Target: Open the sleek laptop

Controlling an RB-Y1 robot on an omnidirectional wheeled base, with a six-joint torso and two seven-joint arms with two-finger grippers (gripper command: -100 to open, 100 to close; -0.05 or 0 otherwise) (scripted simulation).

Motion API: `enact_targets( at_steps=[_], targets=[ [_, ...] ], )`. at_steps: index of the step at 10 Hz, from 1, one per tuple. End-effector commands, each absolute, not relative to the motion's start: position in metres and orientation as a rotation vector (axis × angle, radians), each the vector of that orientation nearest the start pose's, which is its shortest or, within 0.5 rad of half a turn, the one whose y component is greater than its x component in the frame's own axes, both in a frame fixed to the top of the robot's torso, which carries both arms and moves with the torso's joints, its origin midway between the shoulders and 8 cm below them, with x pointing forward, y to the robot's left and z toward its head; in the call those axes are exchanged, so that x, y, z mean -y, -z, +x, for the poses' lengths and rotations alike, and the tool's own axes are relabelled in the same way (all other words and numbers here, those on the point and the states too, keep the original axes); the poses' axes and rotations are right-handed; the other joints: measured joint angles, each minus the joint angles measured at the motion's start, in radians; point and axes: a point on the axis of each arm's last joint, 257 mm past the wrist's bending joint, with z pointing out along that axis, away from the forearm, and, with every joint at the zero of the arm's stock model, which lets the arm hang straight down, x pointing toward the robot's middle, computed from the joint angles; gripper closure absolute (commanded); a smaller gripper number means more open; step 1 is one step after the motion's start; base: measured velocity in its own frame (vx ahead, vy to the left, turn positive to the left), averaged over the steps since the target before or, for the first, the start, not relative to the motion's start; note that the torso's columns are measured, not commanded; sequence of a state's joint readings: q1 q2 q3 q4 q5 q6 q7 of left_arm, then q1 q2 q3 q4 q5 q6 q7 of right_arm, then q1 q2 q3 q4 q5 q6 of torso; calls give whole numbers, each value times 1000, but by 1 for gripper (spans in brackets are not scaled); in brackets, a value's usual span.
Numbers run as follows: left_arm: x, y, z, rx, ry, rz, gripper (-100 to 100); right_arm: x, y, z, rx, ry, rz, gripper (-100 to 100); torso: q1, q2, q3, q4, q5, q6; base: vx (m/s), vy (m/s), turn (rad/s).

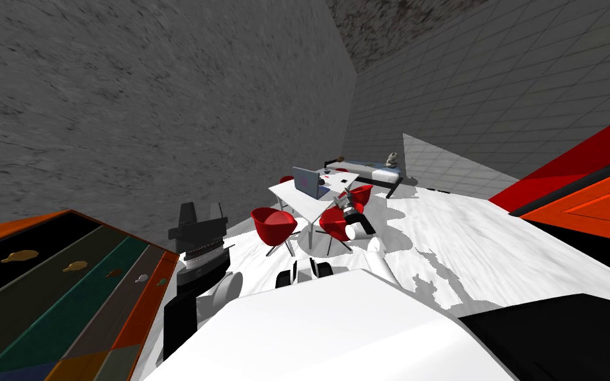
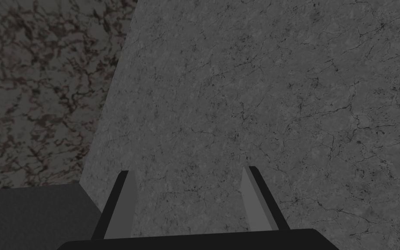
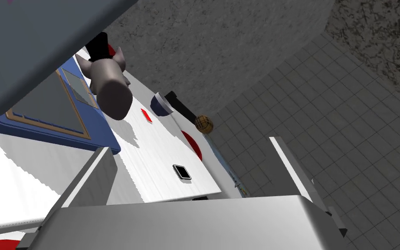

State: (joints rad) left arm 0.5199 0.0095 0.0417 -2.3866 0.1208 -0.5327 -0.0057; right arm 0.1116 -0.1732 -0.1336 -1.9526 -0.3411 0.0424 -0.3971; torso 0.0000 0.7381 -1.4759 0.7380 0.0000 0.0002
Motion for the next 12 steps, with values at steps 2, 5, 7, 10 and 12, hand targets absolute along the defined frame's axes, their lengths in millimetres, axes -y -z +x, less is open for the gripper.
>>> enact_targets(
  at_steps=[2,5,7,10,12],
  targets=[
    [-300,-71,309,-463,1353,-614,0,325,105,526,-643,-1777,1571,-100,0,0,0,0,0,0,-9,-4,-15],
    [-300,-71,309,-463,1353,-614,0,320,121,539,-618,-1827,1706,-100,0,0,0,0,0,0,-5,-3,-9],
    [-300,-71,309,-463,1353,-614,0,315,130,550,-587,-1872,1809,-100,0,0,0,0,0,0,-2,-3,-9],
    [-300,-71,309,-463,1353,-614,0,308,138,570,-509,-1960,1983,-100,0,0,0,0,0,0,3,-8,-7],
    [-300,-71,309,-463,1353,-614,0,301,142,580,-468,-2001,2083,-100,0,0,0,0,0,0,7,-9,-2]
  ],
)
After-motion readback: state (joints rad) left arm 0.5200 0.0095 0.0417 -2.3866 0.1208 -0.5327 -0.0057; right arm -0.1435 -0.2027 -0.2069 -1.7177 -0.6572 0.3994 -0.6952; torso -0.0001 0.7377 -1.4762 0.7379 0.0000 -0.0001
